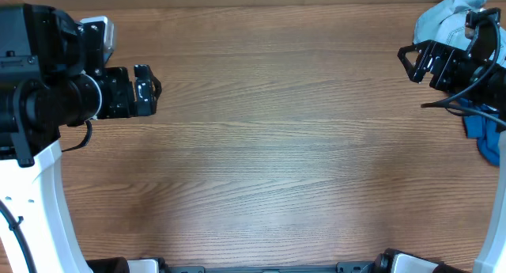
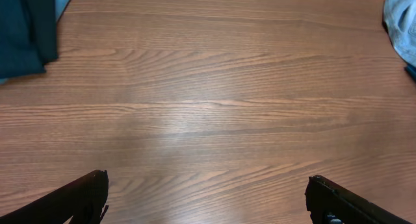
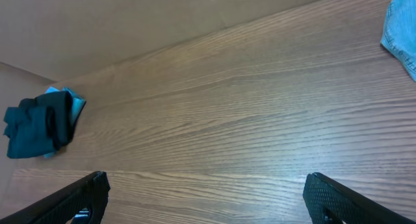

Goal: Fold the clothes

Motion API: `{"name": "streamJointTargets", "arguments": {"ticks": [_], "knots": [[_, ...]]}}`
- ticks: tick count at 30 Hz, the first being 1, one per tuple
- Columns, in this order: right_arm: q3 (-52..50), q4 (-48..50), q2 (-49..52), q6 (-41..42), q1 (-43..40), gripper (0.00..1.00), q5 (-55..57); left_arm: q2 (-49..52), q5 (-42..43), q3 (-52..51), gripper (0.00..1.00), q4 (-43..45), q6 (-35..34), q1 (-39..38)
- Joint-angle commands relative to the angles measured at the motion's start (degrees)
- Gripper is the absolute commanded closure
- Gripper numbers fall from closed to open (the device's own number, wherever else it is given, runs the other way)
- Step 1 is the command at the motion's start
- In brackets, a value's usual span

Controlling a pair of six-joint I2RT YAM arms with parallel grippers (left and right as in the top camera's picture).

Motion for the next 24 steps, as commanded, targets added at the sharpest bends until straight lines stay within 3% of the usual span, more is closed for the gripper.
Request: {"name": "streamJointTargets", "arguments": {"ticks": [1,24], "knots": [[0.52,-0.57,-0.22,-0.42,0.04,0.00,-0.22,-0.90,0.68,-0.11,0.00,-0.13,0.85,-0.55],[0.52,-0.66,-0.22,-0.42,0.04,0.00,-0.22,-0.87,-0.87,-0.11,0.00,-0.07,0.90,-0.39]]}}
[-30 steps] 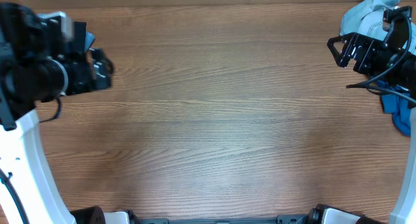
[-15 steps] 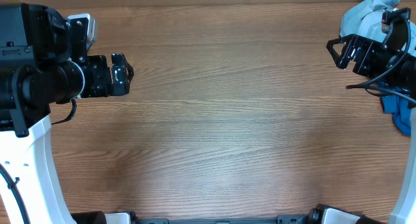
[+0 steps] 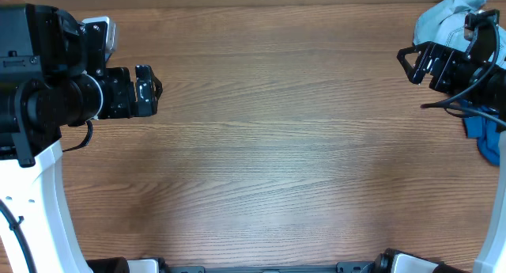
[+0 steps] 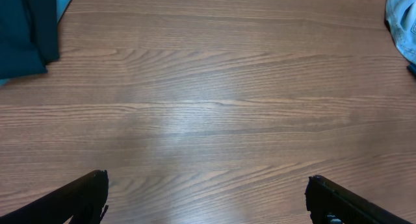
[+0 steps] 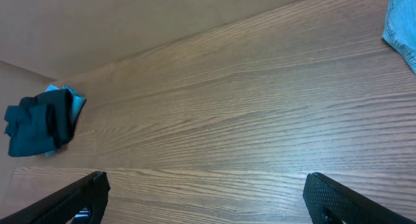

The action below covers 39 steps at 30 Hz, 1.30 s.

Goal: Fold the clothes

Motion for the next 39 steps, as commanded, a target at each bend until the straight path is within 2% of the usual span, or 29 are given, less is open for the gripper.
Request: {"name": "streamJointTargets", "arguments": {"ticks": [1,14,17,22,25,28,34,39], "knots": [[0.52,0.15,-0.22,-0.44,0.04,0.00,-0.22,-0.87,-0.39,-0.11,0.00,-0.04,0.90,-0.11],[0.42,0.15,-0.02,-0.44,0.04,0.00,-0.22,-0.87,-0.39,-0.11,0.00,-0.04,0.90,-0.11],[0.42,2.73,-1.03,-1.81,0.46,0.00,-0.22,-0.87,-0.39,-0.11,0.00,-0.02,0.90,-0.11],[-3.28,7.87,-8.83,-17.68,6.36,0.00,1.14,-0.87,-0.39,-0.11,0.00,-0.04,0.90,-0.11],[-9.62,12.17,-16.39,-24.17,10.95,0.00,6.12,-0.87,-0.39,-0.11,0.00,-0.04,0.90,-0.11],[-18.93,16.59,-25.62,-26.58,12.70,0.00,7.93,-0.87,-0.39,-0.11,0.00,-0.04,0.90,-0.11],[-41.03,25.00,-44.28,-26.67,12.15,0.00,8.83,-0.87,-0.39,-0.11,0.00,-0.04,0.90,-0.11],[-57.61,26.34,-57.66,-26.62,12.15,0.00,9.22,-0.87,-0.39,-0.11,0.00,-0.02,0.87,-0.11]]}}
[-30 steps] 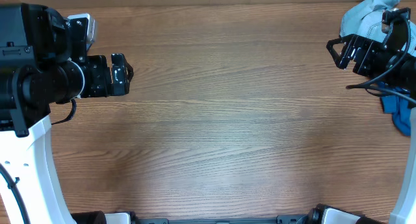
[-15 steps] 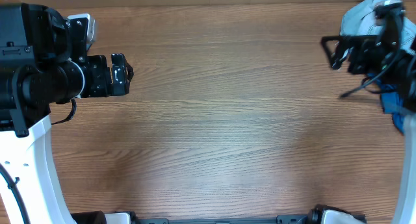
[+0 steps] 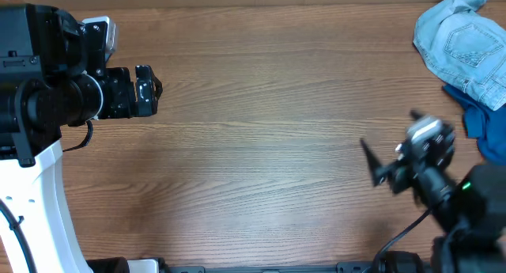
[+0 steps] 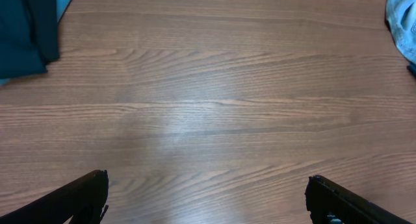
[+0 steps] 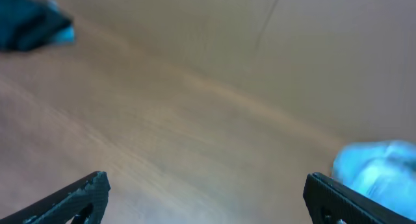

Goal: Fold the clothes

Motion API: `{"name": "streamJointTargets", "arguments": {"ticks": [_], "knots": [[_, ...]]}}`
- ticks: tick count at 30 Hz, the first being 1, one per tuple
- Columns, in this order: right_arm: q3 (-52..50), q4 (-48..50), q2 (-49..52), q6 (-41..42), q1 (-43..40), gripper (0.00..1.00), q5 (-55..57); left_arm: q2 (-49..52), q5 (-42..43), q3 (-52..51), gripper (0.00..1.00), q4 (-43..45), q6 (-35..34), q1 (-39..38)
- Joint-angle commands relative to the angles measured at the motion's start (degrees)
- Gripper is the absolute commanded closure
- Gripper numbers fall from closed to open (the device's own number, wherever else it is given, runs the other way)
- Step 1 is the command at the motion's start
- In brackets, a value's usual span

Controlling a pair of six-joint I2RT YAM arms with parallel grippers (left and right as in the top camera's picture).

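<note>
A light blue denim garment (image 3: 463, 40) lies crumpled at the table's far right corner, with a darker blue garment (image 3: 479, 129) just in front of it at the right edge. My right gripper (image 3: 389, 146) hangs open and empty over the bare wood, left of and nearer than both; its view is blurred, with the denim (image 5: 376, 174) at the right. My left gripper (image 3: 145, 90) stays open and empty at the far left. A dark teal cloth (image 4: 26, 30) lies at the top left of the left wrist view, and shows again as the teal cloth (image 5: 34, 21) in the right wrist view.
The wooden table (image 3: 269, 170) stretches between the two arms. A tan wall (image 5: 312, 49) rises behind its far edge. The denim's edge (image 4: 404, 23) shows at the right of the left wrist view.
My right arm has moved from over the denim pile at the far right to the near right of the table, uncovering the clothes. Its gripper remains open. The left arm is unchanged.
At both earlier moments my right gripper was open above the clothes pile in the far right corner and my left gripper was open at the far left. Now the right arm is nearer the front edge, empty, and the garments lie as they did.
</note>
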Motion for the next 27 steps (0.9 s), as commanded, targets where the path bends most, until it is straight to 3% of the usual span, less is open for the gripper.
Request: {"name": "streamJointTargets", "arguments": {"ticks": [1,17,27], "knots": [[-11.37,1.36,-8.68,-0.98,-0.22,0.00,1.38,-0.87,-0.35,-0.09,0.00,-0.02,0.90,-0.11],[-34.07,11.61,-28.30,8.33,-0.22,0.00,0.94,-0.87,-0.33,-0.09,0.00,0.00,0.90,-0.11],[-38.16,15.52,-30.01,11.56,-0.22,0.00,0.94,-0.87,-0.35,-0.09,0.00,-0.02,0.90,-0.11]]}}
